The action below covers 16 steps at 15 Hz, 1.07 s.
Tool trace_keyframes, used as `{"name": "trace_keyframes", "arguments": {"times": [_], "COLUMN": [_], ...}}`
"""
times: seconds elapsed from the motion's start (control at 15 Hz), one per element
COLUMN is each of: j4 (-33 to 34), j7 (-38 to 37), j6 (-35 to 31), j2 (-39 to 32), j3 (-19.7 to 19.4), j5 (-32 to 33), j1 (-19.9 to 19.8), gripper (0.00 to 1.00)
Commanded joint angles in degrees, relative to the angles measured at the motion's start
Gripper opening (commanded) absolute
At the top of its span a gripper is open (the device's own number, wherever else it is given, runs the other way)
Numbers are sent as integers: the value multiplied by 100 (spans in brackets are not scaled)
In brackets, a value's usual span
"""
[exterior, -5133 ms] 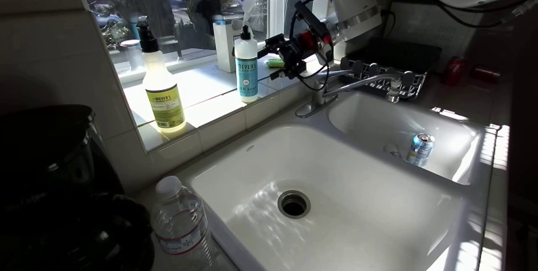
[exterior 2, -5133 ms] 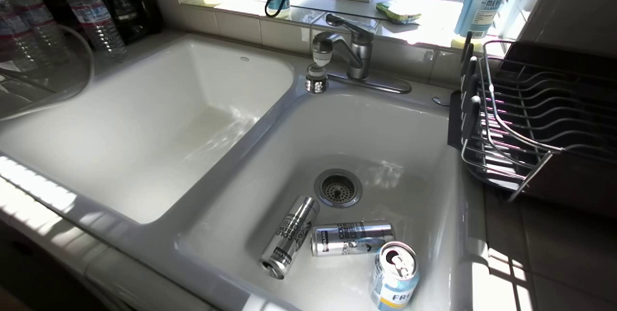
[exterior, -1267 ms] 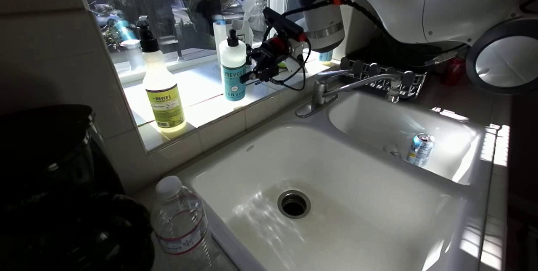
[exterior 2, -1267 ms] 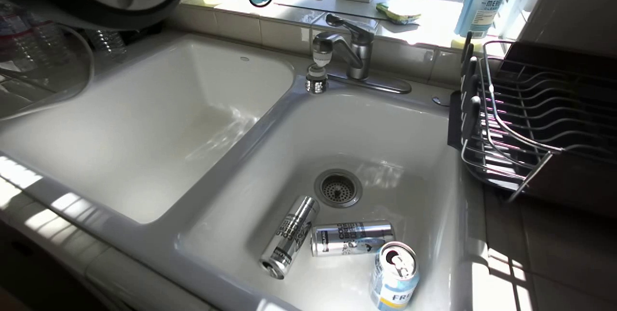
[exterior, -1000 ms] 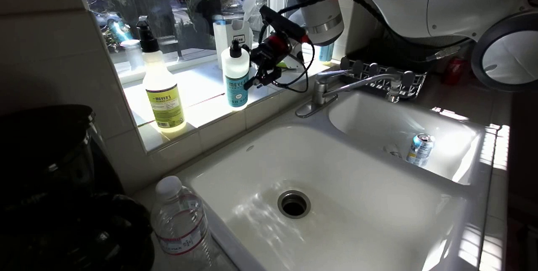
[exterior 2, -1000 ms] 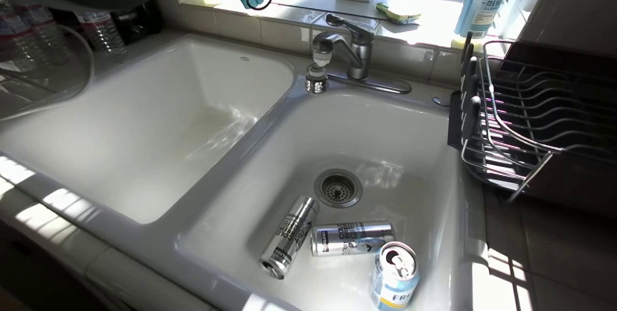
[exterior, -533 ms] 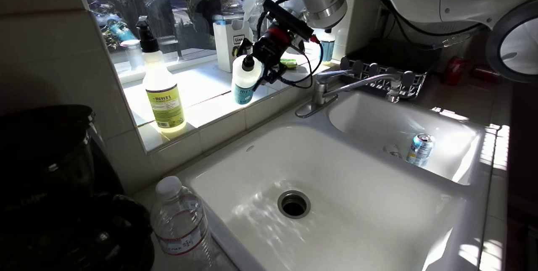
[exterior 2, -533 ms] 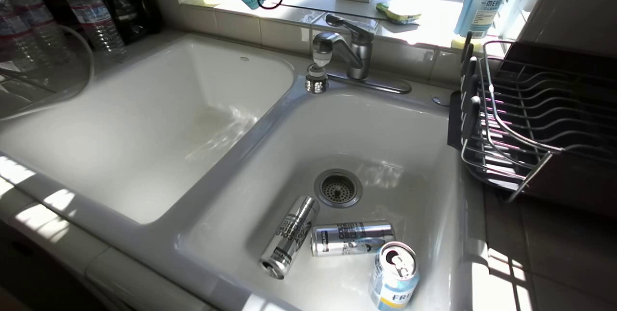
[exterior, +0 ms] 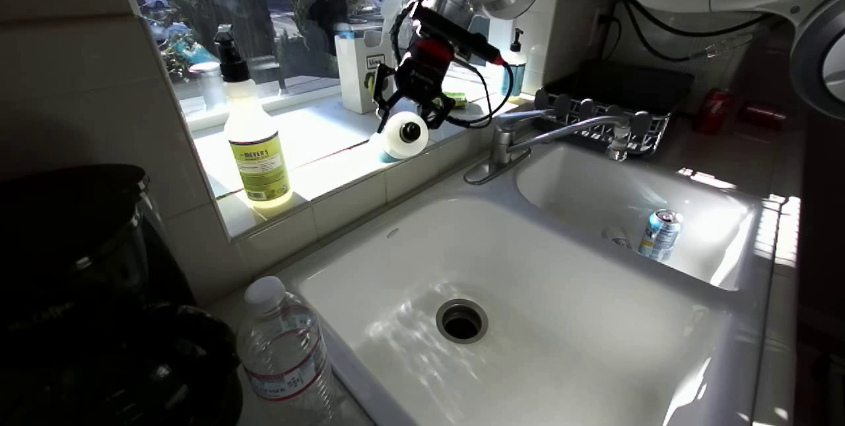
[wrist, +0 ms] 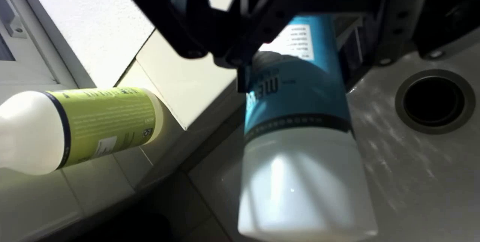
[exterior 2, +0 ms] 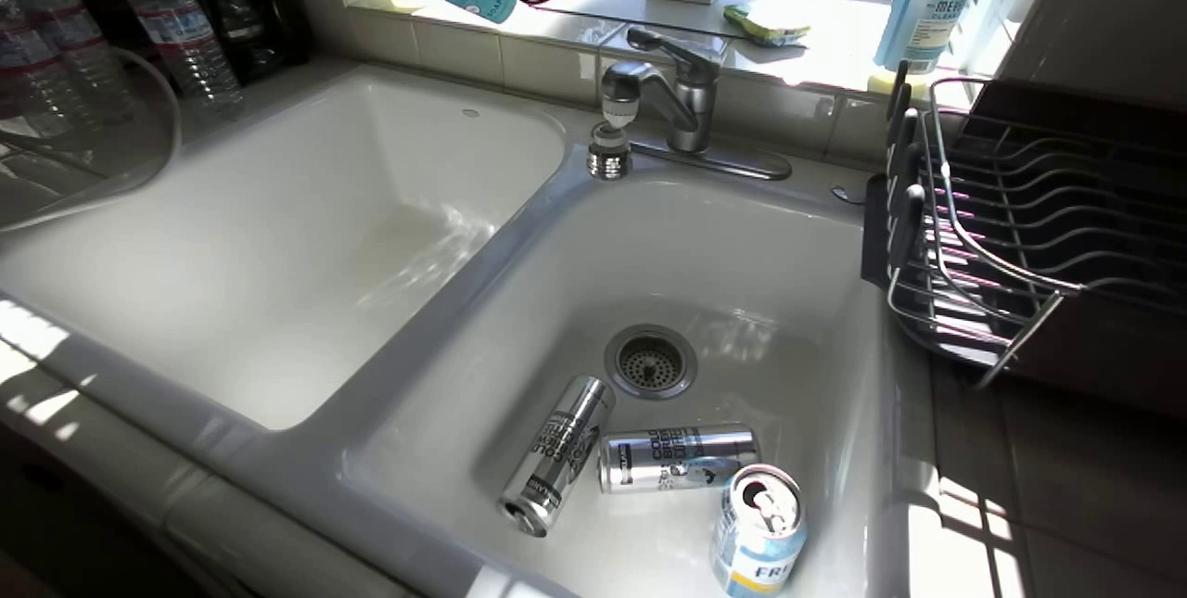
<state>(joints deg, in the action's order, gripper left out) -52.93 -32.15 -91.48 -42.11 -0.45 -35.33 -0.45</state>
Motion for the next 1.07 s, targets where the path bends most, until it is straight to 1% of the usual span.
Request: {"name": "trace_keyframes", "arguments": {"times": [0.0,0.07,0.27,0.47,0.53,0.73,1.0], "j4": [-385,-31,-60,-116,-124,-50,-83], "j7": [464,213,319,381,397,391,500], "j6": [-524,-230,-388,-389,-389,-165,124], "j2": [339,74,133,162,165,214,343], "j3": [-221,-72,-140,-177,-187,-267,-326], "j5": [673,378,567,575,575,876,1611], "j1": [373,174,325,327,326,458,758], "gripper": [32,57,57,57,32,32,32]}}
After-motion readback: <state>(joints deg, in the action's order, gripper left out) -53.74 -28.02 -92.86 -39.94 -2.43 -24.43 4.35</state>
